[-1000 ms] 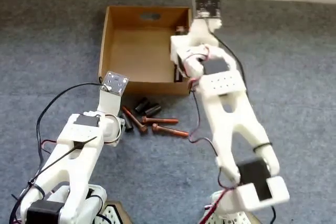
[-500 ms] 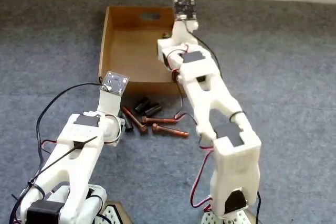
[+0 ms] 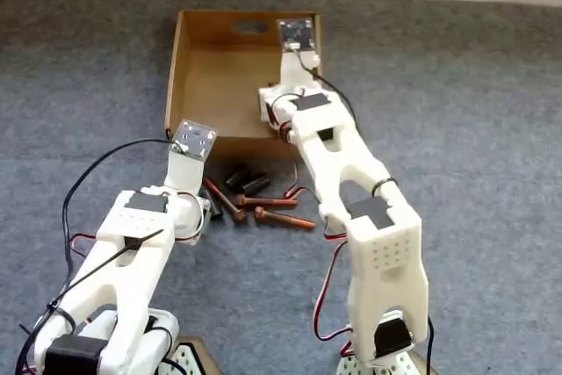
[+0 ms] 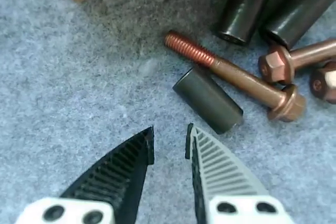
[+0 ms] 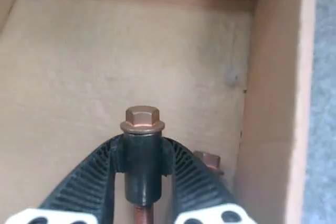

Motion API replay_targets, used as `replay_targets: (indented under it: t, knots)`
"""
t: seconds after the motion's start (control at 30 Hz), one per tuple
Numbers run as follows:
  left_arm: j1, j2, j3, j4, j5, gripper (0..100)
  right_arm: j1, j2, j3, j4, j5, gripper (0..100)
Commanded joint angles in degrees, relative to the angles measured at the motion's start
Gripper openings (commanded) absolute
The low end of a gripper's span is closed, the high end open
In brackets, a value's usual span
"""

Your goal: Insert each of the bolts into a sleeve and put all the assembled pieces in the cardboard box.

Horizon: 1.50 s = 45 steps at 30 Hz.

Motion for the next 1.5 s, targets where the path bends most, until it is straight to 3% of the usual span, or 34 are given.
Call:
replay_targets:
  t: [0.0,0.73,0.93,1.13,1.47]
  knots:
    - [1.01,0.04,-0.22,-0.79,-0.35,12,-0.40,-1.36,-3.65,1.10,-0.53,0.7]
    - [1.01,0.04,-0.22,-0.79,-0.35,12,-0.40,3.03,-2.24,1.80,-0.53,1.1]
    - [1.01,0.04,-0.22,-0.79,-0.35,12,-0.66,2.59,-4.00,4.62,-0.53,12.4]
    - [1.01,0.04,-0.22,-0.79,-0.35,12,-0.48,2.42,-9.63,5.32,-0.35,8.6]
    - [1.01,0.04,-0.22,-0.97,-0.35,12,0.66,-8.22,-23.69,27.91,-0.44,7.0]
